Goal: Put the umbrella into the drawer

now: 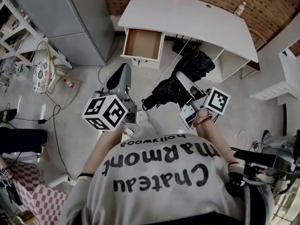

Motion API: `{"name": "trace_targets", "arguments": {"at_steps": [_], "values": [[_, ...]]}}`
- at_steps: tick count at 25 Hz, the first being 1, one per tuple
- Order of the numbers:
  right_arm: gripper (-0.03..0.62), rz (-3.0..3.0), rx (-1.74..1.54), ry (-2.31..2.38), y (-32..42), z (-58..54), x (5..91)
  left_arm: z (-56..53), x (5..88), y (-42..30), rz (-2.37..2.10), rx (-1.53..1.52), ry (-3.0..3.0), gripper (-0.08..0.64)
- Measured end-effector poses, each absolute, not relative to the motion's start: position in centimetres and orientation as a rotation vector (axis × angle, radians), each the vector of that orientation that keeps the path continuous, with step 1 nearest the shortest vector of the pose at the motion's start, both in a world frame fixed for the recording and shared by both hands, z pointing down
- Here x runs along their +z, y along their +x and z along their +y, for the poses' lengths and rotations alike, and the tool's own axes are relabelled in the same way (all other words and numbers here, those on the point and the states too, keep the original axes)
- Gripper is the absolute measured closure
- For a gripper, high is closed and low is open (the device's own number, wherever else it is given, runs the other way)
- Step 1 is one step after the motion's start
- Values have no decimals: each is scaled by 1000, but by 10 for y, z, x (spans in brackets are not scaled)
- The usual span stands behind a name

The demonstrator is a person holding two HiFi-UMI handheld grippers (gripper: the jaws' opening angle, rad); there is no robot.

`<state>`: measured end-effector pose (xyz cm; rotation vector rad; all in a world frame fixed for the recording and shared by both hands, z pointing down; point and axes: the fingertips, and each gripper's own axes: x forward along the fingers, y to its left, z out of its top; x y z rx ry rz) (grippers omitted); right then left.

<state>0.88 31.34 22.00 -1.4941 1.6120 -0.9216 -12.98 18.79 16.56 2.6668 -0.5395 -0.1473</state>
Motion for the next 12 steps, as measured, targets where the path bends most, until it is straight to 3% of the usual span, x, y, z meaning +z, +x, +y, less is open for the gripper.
{"name": "trace_targets", "arguments": {"at_steps": [12], "values": [[333,1619,-864,-1486,64,154,184,31,148,-73,-512,-114,2683,545]]}}
